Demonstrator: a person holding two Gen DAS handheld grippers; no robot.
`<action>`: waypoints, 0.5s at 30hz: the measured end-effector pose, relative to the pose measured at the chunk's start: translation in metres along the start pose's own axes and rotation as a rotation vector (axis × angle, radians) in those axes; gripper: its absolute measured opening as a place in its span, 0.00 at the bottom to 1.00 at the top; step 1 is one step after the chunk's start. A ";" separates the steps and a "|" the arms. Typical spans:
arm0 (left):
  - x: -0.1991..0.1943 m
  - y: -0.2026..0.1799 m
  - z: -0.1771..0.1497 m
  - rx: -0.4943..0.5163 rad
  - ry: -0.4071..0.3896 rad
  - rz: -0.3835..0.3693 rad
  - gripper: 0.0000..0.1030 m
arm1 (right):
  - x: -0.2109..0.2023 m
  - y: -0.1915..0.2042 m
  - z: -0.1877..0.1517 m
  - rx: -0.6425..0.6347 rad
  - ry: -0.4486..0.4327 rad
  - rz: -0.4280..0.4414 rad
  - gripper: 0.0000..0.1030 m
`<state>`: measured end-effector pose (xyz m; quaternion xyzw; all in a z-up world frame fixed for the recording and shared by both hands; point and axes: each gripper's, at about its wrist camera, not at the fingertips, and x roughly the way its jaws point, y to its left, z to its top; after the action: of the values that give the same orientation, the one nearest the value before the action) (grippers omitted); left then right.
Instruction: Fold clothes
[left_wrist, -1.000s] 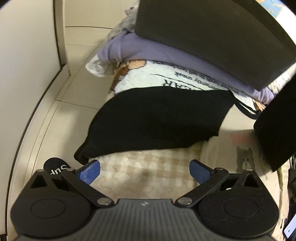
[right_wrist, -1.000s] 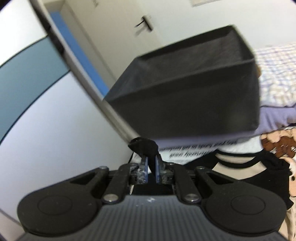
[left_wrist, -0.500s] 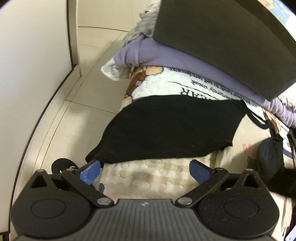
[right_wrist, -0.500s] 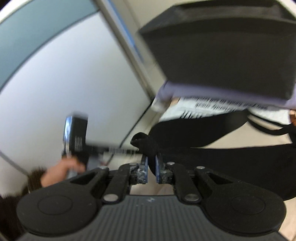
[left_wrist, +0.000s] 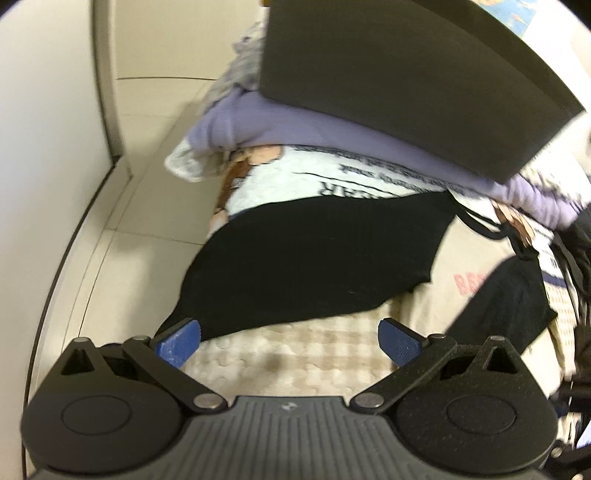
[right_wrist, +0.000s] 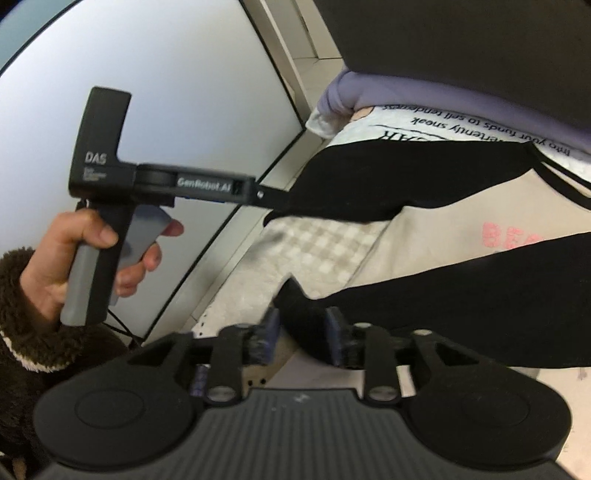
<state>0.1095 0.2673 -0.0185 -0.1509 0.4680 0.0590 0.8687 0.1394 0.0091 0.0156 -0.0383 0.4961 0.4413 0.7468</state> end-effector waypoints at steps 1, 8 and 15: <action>0.002 -0.005 -0.001 0.021 0.011 -0.006 0.99 | -0.001 -0.001 0.002 -0.005 0.002 -0.005 0.41; 0.001 -0.039 -0.016 0.143 0.015 -0.079 0.99 | -0.030 -0.052 -0.010 0.084 -0.093 -0.202 0.40; 0.005 -0.099 -0.041 0.361 0.024 -0.138 0.99 | -0.074 -0.144 -0.047 0.218 -0.172 -0.524 0.39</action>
<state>0.1036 0.1604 -0.0234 -0.0251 0.4699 -0.0876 0.8780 0.1976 -0.1478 -0.0059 -0.0470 0.4488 0.1790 0.8742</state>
